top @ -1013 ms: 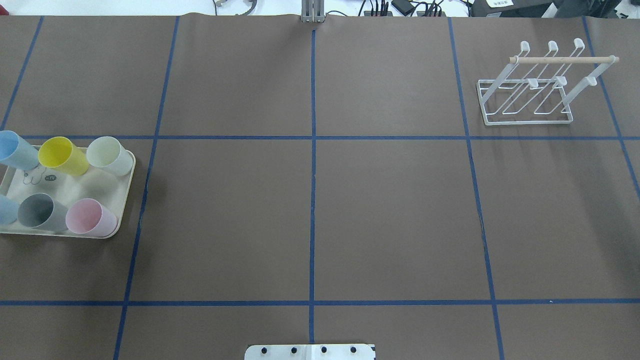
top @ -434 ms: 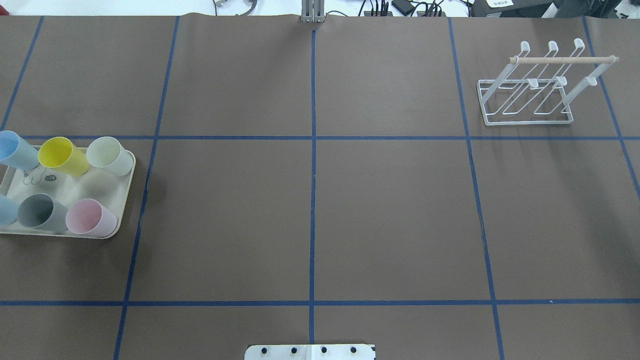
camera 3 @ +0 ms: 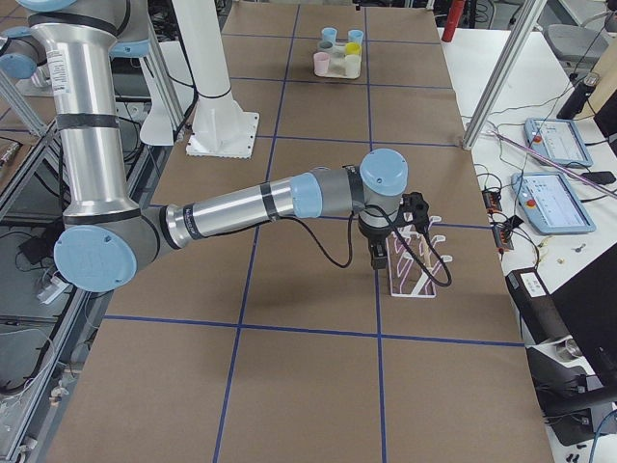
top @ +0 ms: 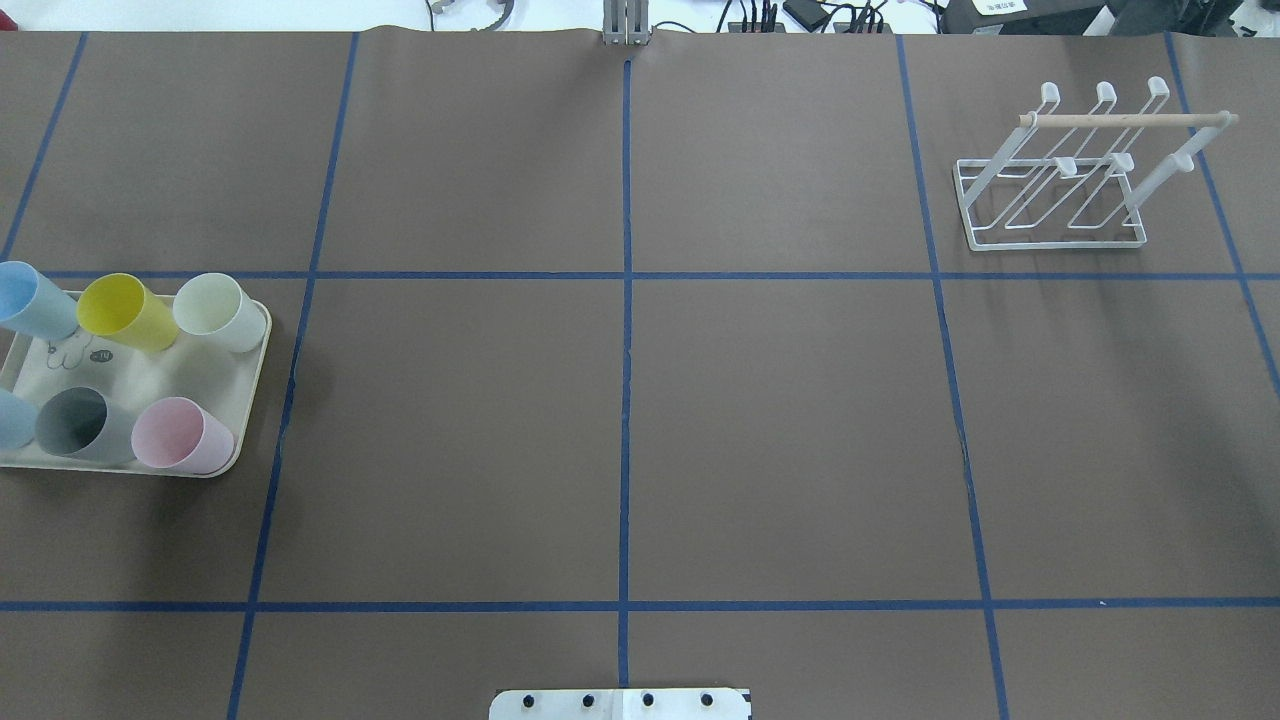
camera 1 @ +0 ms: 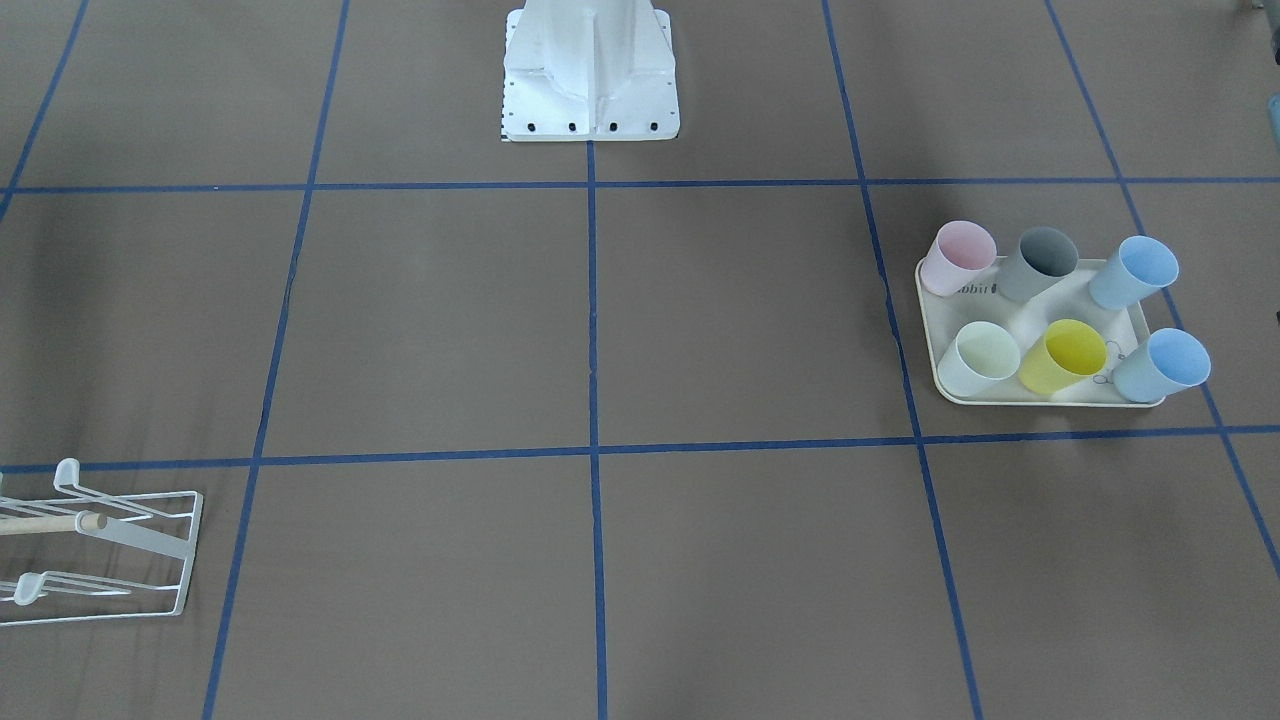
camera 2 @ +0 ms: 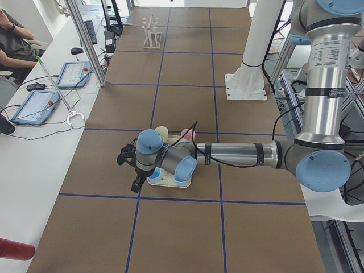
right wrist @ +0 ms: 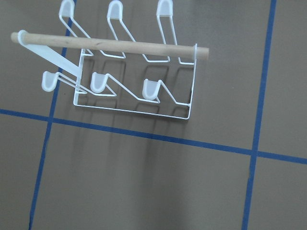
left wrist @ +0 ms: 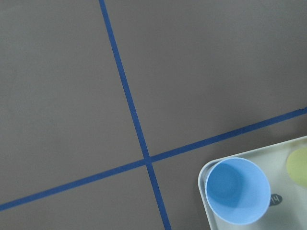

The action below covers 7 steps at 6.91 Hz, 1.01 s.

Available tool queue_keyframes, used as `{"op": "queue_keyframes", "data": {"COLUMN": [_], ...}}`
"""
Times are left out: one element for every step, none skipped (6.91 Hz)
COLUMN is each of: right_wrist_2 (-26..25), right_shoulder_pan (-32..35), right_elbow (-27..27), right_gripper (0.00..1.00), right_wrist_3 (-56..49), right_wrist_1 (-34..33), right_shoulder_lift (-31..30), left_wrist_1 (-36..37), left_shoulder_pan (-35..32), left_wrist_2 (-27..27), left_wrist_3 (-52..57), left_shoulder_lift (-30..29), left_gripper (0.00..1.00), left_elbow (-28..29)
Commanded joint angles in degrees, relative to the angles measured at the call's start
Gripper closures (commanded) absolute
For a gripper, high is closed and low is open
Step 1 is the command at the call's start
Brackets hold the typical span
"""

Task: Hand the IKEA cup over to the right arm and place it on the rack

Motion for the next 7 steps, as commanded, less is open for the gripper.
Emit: {"op": "queue_keyframes", "data": {"right_wrist_2": [1.1, 1.37, 1.37, 1.29, 1.29, 1.29, 1.29], "right_shoulder_pan": [-1.69, -1.78, -1.78, -1.78, -1.78, -1.78, -1.78], "right_elbow": [0.41, 0.32, 0.5, 0.5, 0.41, 0.32, 0.32], "right_gripper": [0.0, 0.0, 0.0, 0.0, 0.0, 0.0, 0.0], "right_wrist_3": [-0.04, 0.04, 0.05, 0.05, 0.05, 0.05, 0.05], "right_wrist_1": [1.62, 2.16, 2.17, 2.17, 2.17, 2.17, 2.17], "right_shoulder_lift": [0.55, 0.55, 0.63, 0.72, 0.98, 0.99, 0.99], "left_wrist_1": [-14.24, -14.98, -14.9, -14.9, -15.07, -15.07, -15.07], "left_shoulder_pan": [2.33, 2.51, 3.03, 5.47, 7.41, 7.52, 7.52], "left_wrist_2": [-2.53, -5.86, -6.76, -6.6, -6.08, -6.07, -6.07], "left_wrist_3": [-14.58, -19.11, -19.59, -19.51, -19.16, -18.9, -18.72], "left_shoulder_lift": [-0.47, -0.65, -0.65, -0.74, -1.35, -1.35, -1.35], "left_gripper": [0.0, 0.0, 0.0, 0.0, 0.01, 0.1, 0.25], "left_elbow": [7.17, 6.83, 6.82, 6.91, 7.17, 7.17, 7.26]}}
